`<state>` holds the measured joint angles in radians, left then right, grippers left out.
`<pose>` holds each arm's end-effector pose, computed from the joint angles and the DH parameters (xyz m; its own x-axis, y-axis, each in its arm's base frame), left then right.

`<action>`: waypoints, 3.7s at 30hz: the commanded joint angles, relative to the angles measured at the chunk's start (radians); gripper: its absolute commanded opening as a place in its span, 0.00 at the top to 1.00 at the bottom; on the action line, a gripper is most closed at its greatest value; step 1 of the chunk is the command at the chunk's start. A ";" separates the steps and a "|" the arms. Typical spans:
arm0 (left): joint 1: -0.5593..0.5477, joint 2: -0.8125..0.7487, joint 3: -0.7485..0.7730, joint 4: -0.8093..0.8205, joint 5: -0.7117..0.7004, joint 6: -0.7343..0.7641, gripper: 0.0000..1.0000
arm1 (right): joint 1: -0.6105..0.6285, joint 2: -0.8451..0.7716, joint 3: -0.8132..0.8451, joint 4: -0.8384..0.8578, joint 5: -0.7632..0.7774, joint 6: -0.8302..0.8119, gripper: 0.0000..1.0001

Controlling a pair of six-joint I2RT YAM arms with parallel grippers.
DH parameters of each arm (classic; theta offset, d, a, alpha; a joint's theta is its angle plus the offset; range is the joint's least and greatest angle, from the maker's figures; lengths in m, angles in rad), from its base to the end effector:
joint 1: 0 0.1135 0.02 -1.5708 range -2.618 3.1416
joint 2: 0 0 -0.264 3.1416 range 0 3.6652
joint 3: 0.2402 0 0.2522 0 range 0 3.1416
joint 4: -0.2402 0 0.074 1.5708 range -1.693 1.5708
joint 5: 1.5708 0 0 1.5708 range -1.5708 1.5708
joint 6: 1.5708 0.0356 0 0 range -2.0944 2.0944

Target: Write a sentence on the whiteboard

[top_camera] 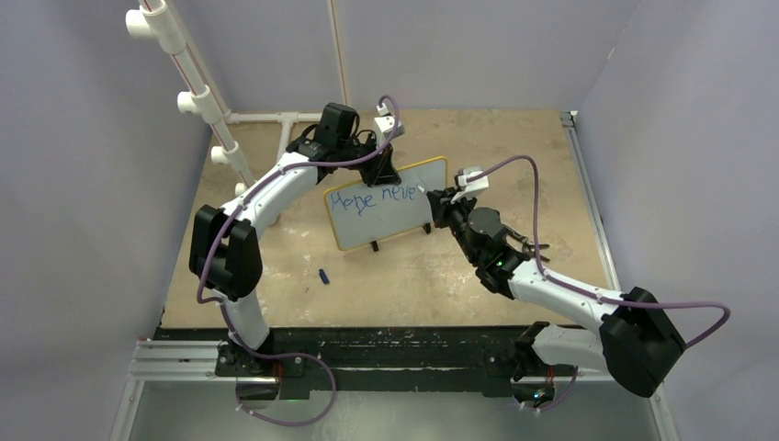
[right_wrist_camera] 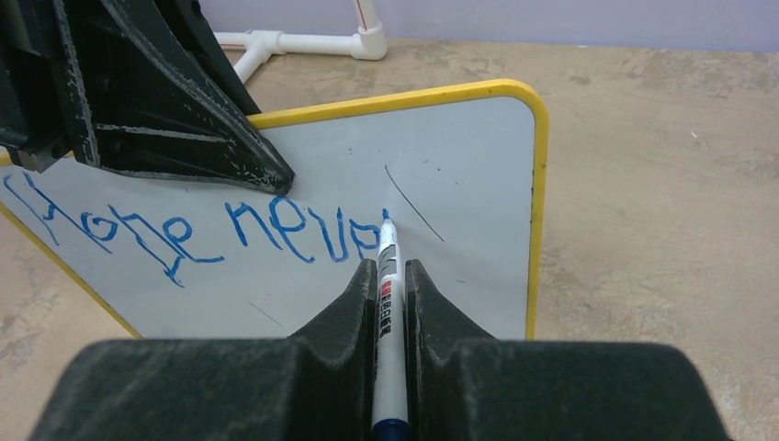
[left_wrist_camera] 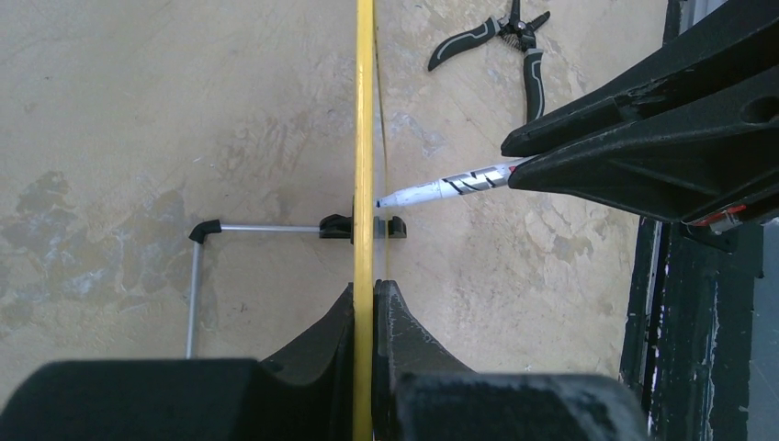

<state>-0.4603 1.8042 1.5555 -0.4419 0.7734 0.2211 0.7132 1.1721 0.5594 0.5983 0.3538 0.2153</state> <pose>0.3562 -0.2044 0.3048 -0.3813 0.3642 -0.8497 0.9060 0.3300 -0.2651 0.2045 0.1606 0.2635 -0.0858 0.1908 -0.9779 -0.3413 0.9165 0.2088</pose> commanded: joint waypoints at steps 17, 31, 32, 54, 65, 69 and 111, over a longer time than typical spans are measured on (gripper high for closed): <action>-0.009 0.018 -0.049 -0.124 0.018 0.031 1.00 | -0.002 0.031 0.026 -0.064 0.038 0.029 1.00; -0.009 0.021 -0.051 -0.121 0.018 0.031 1.00 | -0.002 -0.003 0.037 0.009 0.069 0.027 1.00; -0.008 0.021 -0.051 -0.121 0.018 0.031 1.00 | -0.002 -0.007 0.036 0.014 0.072 0.027 1.00; -0.008 0.021 -0.051 -0.119 0.019 0.031 1.00 | -0.002 0.013 0.059 0.030 0.030 0.031 1.00; -0.008 0.021 -0.051 -0.118 0.019 0.029 1.00 | -0.002 -0.002 0.049 0.044 0.086 0.054 1.00; -0.008 0.021 -0.051 -0.118 0.020 0.029 1.00 | -0.001 -0.004 0.049 0.024 0.148 0.068 1.00; 0.009 -0.024 -0.113 -0.014 -0.052 -0.021 1.00 | -0.006 -0.248 -0.018 -0.139 0.033 0.040 1.00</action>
<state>-0.4515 1.7699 1.5017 -0.3855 0.7494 0.1955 0.7132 0.9497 0.5579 0.4831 0.4206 0.2844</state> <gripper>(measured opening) 0.040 0.122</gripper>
